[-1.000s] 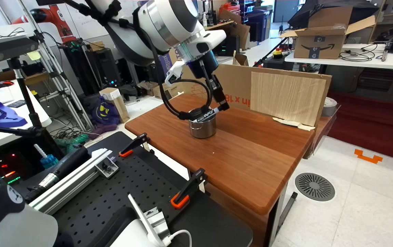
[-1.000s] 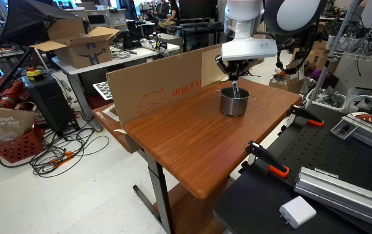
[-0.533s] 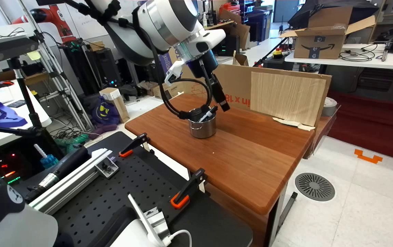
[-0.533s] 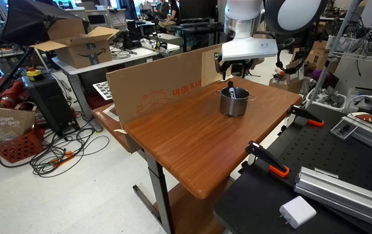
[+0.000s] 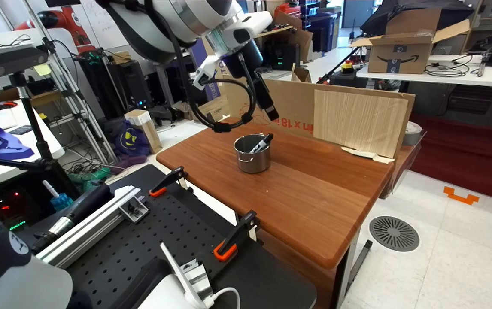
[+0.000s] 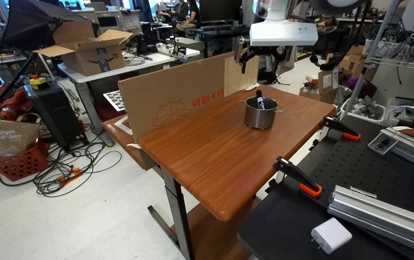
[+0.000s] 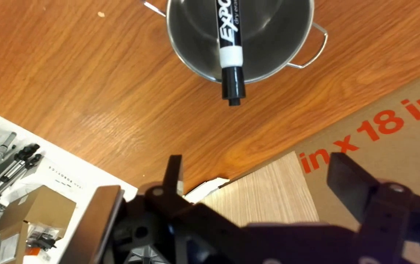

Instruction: Put the black marker inside the silver pot

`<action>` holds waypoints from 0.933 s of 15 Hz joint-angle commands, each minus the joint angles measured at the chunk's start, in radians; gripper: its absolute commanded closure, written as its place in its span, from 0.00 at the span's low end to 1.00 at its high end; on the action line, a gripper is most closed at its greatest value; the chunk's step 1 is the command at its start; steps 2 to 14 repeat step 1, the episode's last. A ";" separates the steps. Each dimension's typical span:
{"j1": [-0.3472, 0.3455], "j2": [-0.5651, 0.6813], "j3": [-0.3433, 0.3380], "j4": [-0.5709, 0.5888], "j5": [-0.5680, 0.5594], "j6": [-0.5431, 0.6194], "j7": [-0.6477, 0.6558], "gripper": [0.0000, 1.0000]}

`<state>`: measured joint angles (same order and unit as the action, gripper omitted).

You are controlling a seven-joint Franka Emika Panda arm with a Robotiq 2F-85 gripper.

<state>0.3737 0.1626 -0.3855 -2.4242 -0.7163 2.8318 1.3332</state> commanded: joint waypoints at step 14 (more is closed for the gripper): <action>0.000 -0.008 0.000 -0.008 0.000 0.000 -0.003 0.00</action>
